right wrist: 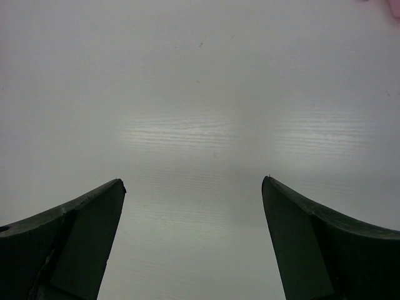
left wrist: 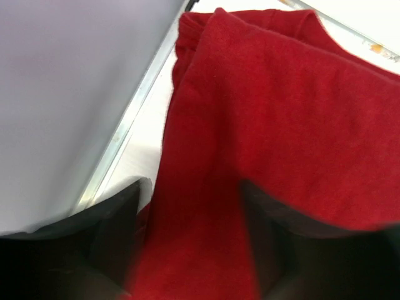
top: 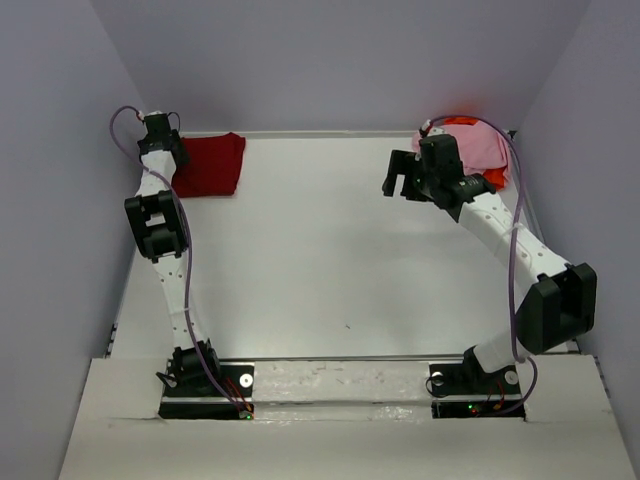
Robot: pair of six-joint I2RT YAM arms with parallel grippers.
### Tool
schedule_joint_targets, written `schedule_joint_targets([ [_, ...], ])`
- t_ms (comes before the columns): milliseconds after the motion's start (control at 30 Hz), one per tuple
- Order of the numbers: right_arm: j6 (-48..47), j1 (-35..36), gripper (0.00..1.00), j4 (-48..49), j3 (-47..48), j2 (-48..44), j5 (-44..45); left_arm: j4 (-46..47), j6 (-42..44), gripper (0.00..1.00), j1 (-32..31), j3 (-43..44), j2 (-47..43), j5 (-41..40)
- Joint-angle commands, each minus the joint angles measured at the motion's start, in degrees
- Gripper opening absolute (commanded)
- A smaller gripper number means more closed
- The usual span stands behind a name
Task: Fold and stack the t-shirts
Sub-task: Neatly place the folded tshirt to the corner
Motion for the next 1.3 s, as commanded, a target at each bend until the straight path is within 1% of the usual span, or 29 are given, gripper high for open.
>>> schedule_joint_targets([
  [0,-1.8,0.34,0.97,0.96,5.62,-1.55,1.3,2.17,1.95,0.89,0.41,-0.17,-8.58,-3.46],
  [67,-2.42,0.34,0.97,0.35,7.46,-1.29,0.86,2.36,3.53,0.98,0.41,-0.53,-12.97,-3.29],
  [100,-2.6,0.34,0.98,0.26,8.6,-1.46,0.94,1.92,3.89,0.99,0.41,-0.1,-14.47,-3.2],
  [167,-2.77,0.34,0.98,0.78,8.97,-2.77,1.56,-0.01,3.89,0.99,0.41,1.74,-18.77,-2.85],
  [233,-4.69,0.34,0.98,1.49,8.88,-3.92,2.17,-1.24,3.37,0.99,0.33,2.1,-22.21,-0.14],
  [267,-5.32,0.34,0.98,1.75,8.97,-4.62,2.52,-2.03,3.02,0.99,0.07,1.41,-24.22,0.92],
  [300,-6.11,0.34,0.98,2.36,8.79,-6.19,2.7,-2.82,2.66,0.99,-0.89,0.27,-28.94,1.97],
  [333,-7.51,0.34,0.99,2.63,8.62,-7.08,3.4,-2.74,2.66,0.99,-1.69,-1.74,-31.6,3.9],
  [367,-7.78,0.34,1.0,3.15,7.83,-8.13,3.93,-2.22,2.57,0.99,-2.56,-6.81,-34.59,4.96],
  [400,-9.7,0.34,1.0,5.6,6.95,-10.49,3.76,-0.91,3.62,0.99,-4.49,-9.64,-40.36,8.54],
  [433,-10.5,0.34,1.0,7.19,4.86,-11.74,3.41,-0.46,3.71,0.99,-5.55,-15.07,-42.94,9.71],
  [467,-10.77,0.34,1.0,8.42,3.79,-12.88,3.84,-0.11,3.45,0.99,-6.43,-18.08,-48.01,11.72],
  [500,-10.77,0.34,1.0,10.35,2.56,-15.15,5.58,0.76,2.5,0.99,-7.75,-21.07,-50.67,14.78],
  [533,-10.77,0.34,1.0,11.06,1.25,-16.22,6.65,1.29,1.18,0.99,-8.28,-24.49,-52.96,15.95],
  [567,-10.43,0.34,1.0,12.03,-1.38,-17.19,8.31,2.87,-0.05,0.99,-8.63,-31.75,-57.86,17.09],
  [600,-10.42,0.34,1.0,12.56,-2.8,-18.15,11.11,4.1,-1.02,0.99,-8.99,-35.39,-60.52,19.71],
  [633,-10.33,0.34,1.0,13.0,-4.12,-19.03,12.27,5.85,-2.42,0.99,-9.42,-39.69,-62.98,20.43],
  [667,-10.51,0.34,1.0,13.53,-5.35,-20.7,13.06,7.78,-2.7,0.99,-9.6,-48.08,-68.05,20.96],
  [700,-10.86,0.34,1.0,14.84,-7.8,-21.58,12.99,10.76,-2.7,0.99,-9.95,-51.47,-70.36,20.36],
  [733,-11.56,0.34,1.0,15.28,-8.78,-22.46,12.98,11.4,-3.66,0.99,-9.96,-56.55,-72.21,19.31],
  [767,-11.48,0.34,1.0,15.38,-9.66,-23.86,12.81,11.75,-4.1,0.99,-9.96,-58.26,-75.28,18.34],
  [867,-10.95,0.34,1.0,15.2,-12.82,-26.67,13.25,11.76,-3.15,0.99,-9.96,-62.22,-79.16,17.98],
  [1033,-10.77,0.34,1.0,15.47,-16.95,-29.84,13.07,11.93,-2.35,0.99,-9.96,-65.12,-82.25,18.42],
  [1267,-10.95,0.34,1.0,14.67,-18.72,-32.4,11.76,13.34,-2.09,0.99,-9.96,-67.68,-84.97,20.53],
])
